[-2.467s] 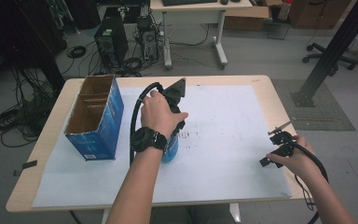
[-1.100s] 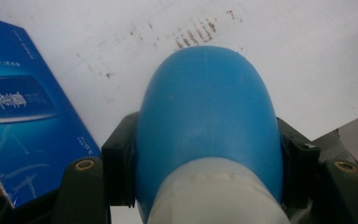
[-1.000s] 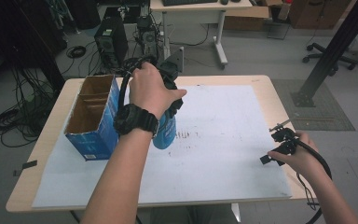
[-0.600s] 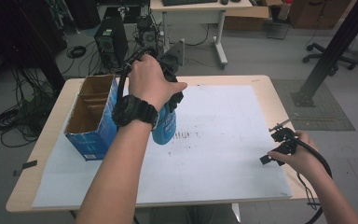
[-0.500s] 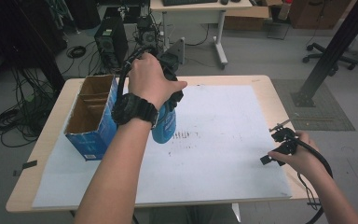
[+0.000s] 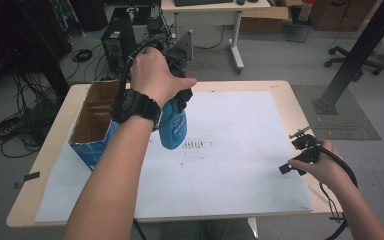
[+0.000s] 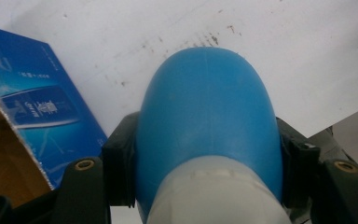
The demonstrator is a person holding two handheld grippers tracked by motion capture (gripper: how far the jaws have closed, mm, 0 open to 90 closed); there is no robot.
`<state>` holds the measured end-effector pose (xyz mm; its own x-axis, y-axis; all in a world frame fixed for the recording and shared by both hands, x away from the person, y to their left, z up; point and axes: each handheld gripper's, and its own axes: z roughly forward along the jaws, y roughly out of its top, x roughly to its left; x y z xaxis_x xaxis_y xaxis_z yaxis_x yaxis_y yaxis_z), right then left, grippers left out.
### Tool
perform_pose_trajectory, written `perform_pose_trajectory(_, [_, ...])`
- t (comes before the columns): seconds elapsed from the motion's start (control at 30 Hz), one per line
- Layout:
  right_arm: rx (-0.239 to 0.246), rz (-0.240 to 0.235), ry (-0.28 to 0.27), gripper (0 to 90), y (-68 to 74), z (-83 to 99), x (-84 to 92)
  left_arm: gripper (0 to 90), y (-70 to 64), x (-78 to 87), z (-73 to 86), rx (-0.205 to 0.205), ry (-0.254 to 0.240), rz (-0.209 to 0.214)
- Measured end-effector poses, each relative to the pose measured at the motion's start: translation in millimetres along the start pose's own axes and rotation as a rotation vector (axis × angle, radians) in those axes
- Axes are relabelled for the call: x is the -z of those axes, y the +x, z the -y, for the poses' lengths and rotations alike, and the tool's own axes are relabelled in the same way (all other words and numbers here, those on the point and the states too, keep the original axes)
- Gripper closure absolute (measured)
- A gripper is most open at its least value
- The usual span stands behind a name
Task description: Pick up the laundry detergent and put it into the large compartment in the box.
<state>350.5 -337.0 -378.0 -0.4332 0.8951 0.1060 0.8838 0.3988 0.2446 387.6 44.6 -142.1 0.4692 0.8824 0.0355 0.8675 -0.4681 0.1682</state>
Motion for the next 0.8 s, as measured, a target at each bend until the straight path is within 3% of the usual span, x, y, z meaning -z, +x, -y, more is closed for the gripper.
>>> perform_pose_trajectory(0.8, [0.011,0.004,-0.027,12.0,0.1,-7.2,13.7,37.6,4.9,29.8,-4.6,0.005,-0.023,0.016])
